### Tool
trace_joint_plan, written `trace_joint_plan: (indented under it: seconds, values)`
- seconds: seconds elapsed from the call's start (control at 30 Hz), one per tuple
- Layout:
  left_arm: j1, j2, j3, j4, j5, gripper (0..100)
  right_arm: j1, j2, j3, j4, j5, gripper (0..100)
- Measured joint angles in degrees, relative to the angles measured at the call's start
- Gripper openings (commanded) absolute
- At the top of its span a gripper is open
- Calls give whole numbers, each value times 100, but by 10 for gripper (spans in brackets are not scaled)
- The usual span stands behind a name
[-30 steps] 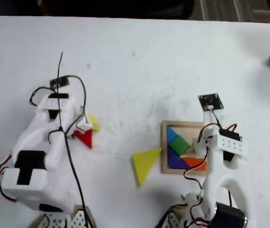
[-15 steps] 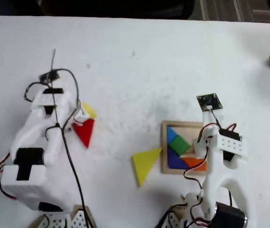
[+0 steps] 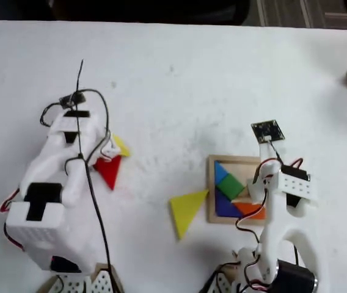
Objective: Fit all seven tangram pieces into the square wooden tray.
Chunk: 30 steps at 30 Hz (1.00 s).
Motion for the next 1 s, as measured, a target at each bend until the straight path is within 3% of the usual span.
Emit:
trace_joint_plan:
  seconds: [0.13,0.33,0.73,1.0]
  values:
    - [0,246,-343,290,0,344,-62,0,0,0,18,18]
    - [88,325,-527,369,-281,168,-62,0,0,35,18,18]
    - [308,448,-756,325,-1371,200,-62,0,0,35,26,18]
    - [580,492,-1187,870,-1477,202,-62,0,0,35,26,18]
